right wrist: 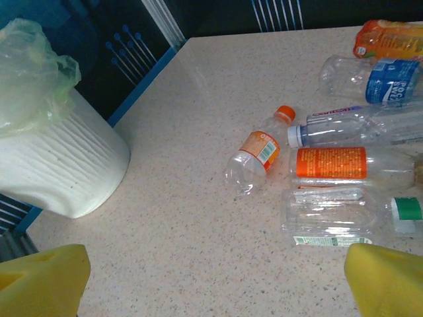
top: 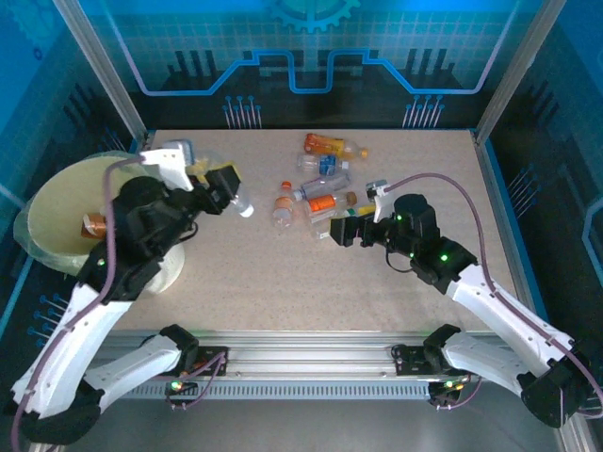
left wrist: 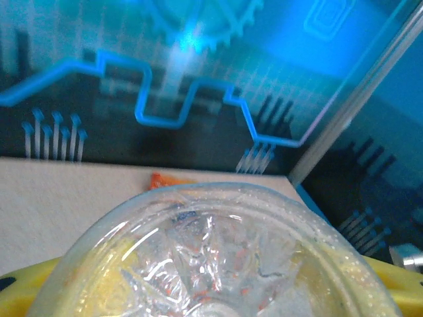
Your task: Put the plastic bottles in the bin
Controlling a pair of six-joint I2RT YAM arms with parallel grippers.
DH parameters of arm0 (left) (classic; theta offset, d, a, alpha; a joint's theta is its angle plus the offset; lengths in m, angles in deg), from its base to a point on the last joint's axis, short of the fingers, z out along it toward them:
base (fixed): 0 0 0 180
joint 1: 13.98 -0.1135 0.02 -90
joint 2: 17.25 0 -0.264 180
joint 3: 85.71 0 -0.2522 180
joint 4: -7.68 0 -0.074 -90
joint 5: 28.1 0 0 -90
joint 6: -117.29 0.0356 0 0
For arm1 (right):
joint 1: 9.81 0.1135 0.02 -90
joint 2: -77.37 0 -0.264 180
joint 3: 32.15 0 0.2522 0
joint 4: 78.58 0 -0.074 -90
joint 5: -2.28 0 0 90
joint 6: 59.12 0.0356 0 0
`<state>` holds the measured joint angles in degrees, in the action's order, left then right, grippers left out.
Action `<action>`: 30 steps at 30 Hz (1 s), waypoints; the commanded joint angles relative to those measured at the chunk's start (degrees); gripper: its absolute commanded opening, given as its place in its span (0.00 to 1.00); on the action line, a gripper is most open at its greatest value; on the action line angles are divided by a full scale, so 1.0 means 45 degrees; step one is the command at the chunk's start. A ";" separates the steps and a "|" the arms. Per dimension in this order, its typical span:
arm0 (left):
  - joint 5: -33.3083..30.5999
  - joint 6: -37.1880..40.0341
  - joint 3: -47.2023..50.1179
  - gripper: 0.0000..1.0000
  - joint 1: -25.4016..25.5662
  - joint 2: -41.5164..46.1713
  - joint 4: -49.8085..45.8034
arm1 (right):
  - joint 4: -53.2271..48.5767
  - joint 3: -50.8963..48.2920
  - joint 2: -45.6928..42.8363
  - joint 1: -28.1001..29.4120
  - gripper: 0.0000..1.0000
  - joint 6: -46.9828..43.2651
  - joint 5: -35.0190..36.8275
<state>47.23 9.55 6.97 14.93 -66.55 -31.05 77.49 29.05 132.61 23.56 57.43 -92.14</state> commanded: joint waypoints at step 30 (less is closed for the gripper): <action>0.4475 -0.1595 -0.2610 0.57 -1.3832 -0.3392 -0.2143 | 0.0679 -0.1382 -0.1515 -0.0072 1.00 0.0321 0.2272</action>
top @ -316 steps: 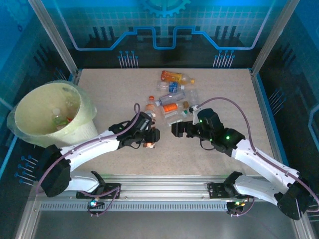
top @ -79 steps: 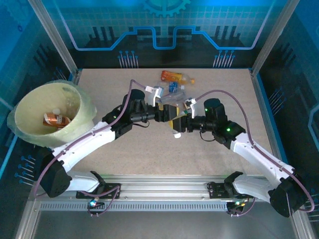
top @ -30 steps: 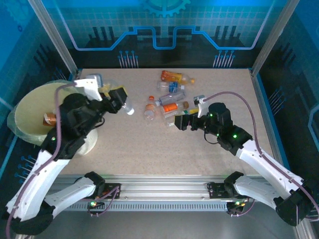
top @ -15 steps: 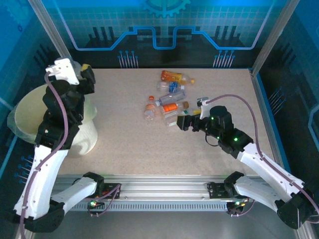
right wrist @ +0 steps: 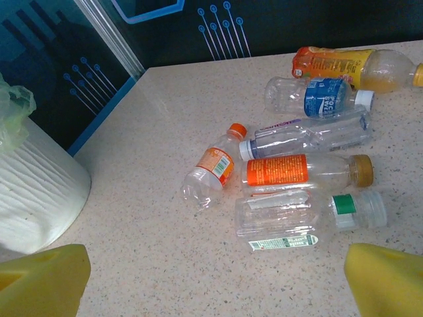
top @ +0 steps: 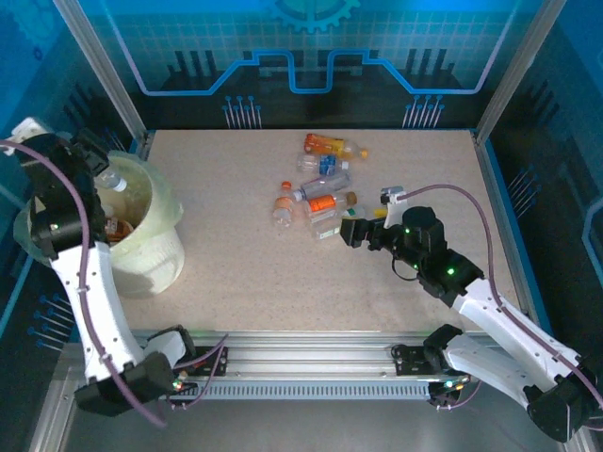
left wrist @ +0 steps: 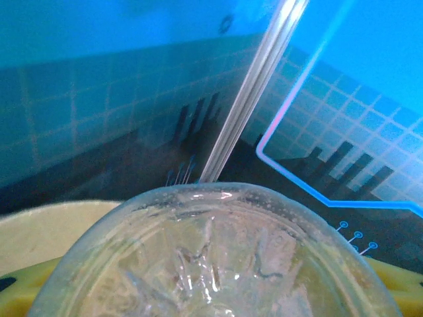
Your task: Put the plastic bottles in the bin
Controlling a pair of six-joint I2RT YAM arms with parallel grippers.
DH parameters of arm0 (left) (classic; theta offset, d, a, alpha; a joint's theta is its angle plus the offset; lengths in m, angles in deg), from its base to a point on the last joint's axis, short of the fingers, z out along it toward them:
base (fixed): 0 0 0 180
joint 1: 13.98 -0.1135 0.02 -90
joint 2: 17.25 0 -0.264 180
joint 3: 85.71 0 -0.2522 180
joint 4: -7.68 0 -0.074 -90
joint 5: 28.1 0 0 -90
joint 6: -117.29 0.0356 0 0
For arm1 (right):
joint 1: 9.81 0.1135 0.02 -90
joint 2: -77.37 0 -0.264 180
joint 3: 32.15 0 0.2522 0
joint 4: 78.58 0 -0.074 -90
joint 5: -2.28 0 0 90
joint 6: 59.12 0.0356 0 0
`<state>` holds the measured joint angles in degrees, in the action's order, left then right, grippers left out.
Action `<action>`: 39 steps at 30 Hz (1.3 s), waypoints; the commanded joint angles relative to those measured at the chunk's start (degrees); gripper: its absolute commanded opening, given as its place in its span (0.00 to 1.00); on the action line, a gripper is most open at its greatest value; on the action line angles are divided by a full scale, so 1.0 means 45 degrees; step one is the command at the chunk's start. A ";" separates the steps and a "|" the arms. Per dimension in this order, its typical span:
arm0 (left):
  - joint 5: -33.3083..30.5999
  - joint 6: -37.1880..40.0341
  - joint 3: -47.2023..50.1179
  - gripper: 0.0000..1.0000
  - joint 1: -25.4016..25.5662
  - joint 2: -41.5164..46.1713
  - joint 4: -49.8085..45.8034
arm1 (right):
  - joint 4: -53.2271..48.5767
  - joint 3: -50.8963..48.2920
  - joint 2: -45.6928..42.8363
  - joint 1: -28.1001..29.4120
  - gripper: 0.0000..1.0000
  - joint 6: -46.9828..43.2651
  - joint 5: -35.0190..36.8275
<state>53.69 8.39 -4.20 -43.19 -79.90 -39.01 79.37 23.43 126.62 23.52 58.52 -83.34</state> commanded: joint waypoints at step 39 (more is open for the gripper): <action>0.3698 -0.1216 -0.0611 0.99 -0.0369 -0.1242 -0.2671 | 0.0752 -0.1337 -0.1365 -0.0373 1.00 0.1477 0.1867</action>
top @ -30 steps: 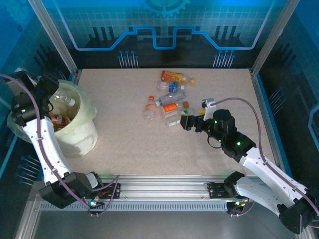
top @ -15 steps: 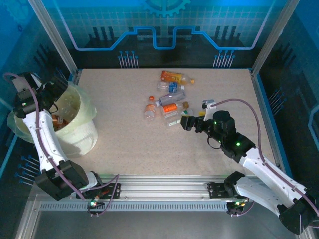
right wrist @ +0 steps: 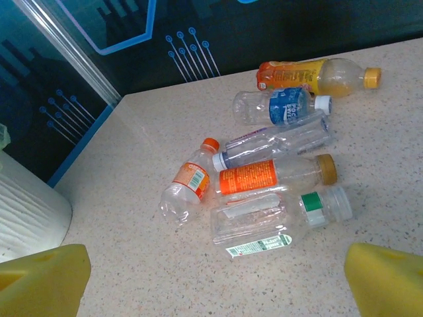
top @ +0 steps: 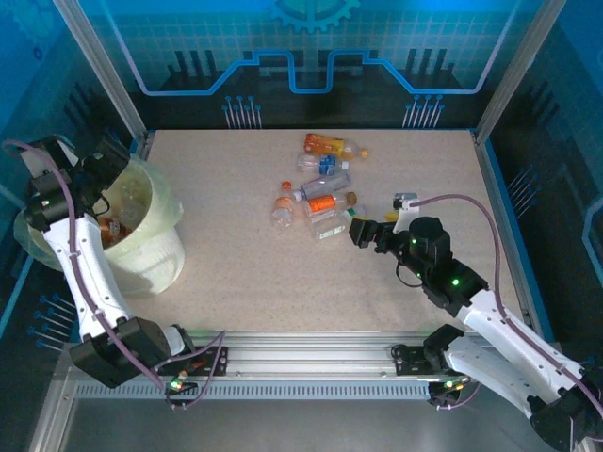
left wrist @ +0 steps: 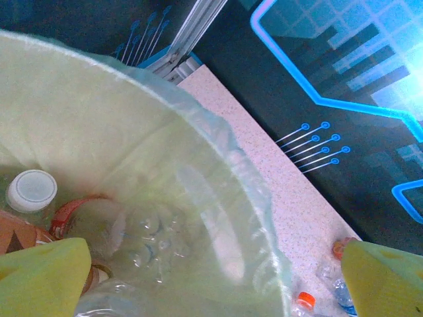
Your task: Put the plastic bottles in the bin
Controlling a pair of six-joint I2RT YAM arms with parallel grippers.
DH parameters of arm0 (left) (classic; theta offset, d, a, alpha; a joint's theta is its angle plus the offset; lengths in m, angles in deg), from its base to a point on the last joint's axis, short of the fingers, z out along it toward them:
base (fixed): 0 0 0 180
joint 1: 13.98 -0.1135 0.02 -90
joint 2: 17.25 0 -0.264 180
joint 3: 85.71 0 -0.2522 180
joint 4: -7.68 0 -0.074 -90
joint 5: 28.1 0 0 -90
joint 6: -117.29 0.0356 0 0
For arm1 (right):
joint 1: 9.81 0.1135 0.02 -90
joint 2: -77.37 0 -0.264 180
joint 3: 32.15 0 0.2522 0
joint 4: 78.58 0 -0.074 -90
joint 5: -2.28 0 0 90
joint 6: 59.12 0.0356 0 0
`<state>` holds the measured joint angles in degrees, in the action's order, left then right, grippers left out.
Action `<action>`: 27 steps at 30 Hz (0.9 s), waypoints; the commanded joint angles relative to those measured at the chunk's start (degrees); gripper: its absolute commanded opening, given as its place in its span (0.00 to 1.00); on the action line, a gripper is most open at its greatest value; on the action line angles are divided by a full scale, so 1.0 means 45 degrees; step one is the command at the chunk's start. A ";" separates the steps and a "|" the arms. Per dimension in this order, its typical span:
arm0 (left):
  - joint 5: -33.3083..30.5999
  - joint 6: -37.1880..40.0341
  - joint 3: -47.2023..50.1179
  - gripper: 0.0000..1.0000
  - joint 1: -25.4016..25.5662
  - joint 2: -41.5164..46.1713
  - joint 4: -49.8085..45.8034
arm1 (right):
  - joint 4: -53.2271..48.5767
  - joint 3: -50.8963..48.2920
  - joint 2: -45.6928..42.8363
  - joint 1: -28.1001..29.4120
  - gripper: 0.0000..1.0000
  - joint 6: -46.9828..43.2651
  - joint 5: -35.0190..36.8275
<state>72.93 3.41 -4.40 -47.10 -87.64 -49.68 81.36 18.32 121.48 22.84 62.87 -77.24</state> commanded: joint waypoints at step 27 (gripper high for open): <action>-0.6404 -0.0094 -0.0110 0.99 1.2783 -0.1921 0.1054 | -0.1411 0.0109 -0.0581 -0.1497 1.00 0.1441 -0.0889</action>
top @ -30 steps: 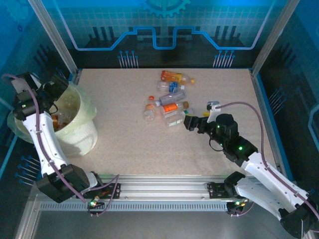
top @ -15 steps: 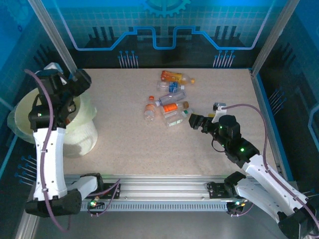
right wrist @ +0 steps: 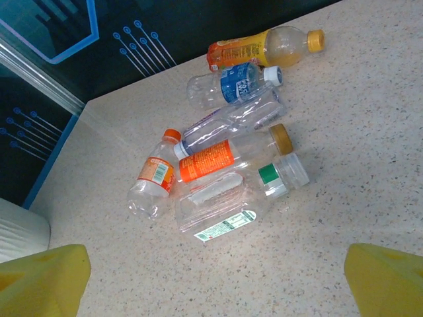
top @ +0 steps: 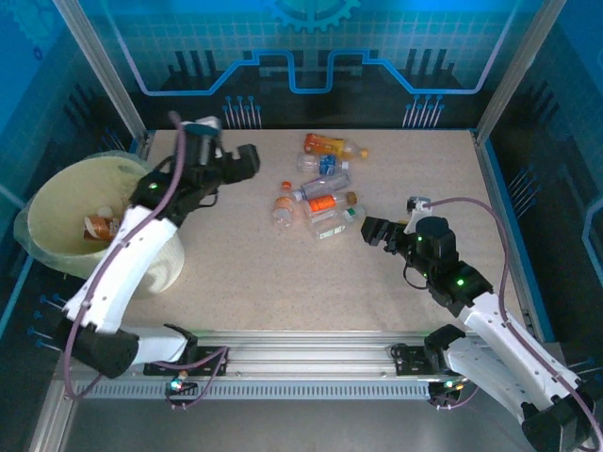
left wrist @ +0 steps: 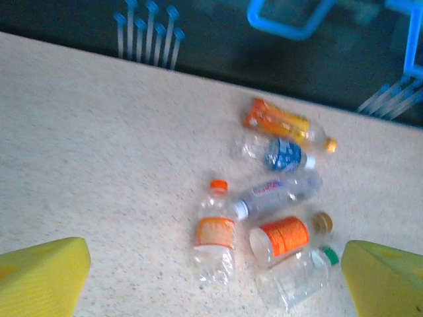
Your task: Put the plastic bottles in the bin
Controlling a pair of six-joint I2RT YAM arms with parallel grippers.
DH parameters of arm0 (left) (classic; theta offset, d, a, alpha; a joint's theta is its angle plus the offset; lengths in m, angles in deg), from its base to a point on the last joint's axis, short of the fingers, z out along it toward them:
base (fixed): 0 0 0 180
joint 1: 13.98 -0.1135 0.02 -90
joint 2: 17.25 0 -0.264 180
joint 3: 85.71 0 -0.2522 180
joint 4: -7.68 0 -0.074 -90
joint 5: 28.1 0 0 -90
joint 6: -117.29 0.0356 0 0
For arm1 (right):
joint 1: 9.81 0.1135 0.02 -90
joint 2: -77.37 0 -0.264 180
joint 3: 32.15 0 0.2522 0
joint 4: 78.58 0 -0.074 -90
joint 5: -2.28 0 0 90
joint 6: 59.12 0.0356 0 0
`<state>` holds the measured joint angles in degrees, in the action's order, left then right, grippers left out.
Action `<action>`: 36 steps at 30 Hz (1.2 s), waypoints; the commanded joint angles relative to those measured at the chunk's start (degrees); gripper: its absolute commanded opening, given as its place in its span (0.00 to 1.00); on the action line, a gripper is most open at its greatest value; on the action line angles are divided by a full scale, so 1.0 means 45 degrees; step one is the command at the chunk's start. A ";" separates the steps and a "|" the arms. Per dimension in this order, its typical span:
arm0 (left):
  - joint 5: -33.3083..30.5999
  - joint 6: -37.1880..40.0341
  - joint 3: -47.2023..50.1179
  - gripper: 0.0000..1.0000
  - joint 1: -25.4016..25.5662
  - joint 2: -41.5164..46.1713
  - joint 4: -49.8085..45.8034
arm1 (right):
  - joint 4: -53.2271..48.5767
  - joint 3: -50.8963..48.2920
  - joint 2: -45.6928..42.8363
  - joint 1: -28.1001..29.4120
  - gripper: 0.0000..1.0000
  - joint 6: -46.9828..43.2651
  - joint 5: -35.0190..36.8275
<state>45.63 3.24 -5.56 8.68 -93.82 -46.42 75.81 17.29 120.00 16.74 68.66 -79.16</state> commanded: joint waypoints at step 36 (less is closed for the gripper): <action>0.5682 0.1283 -0.1475 0.81 -0.0679 -1.0082 0.2037 | -0.1857 0.1977 0.1001 -0.0005 1.00 -0.0798 -0.3703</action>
<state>67.60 8.13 -9.99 6.36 -137.32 -38.92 68.79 25.68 125.77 16.76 65.80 -95.69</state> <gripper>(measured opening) 0.820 0.999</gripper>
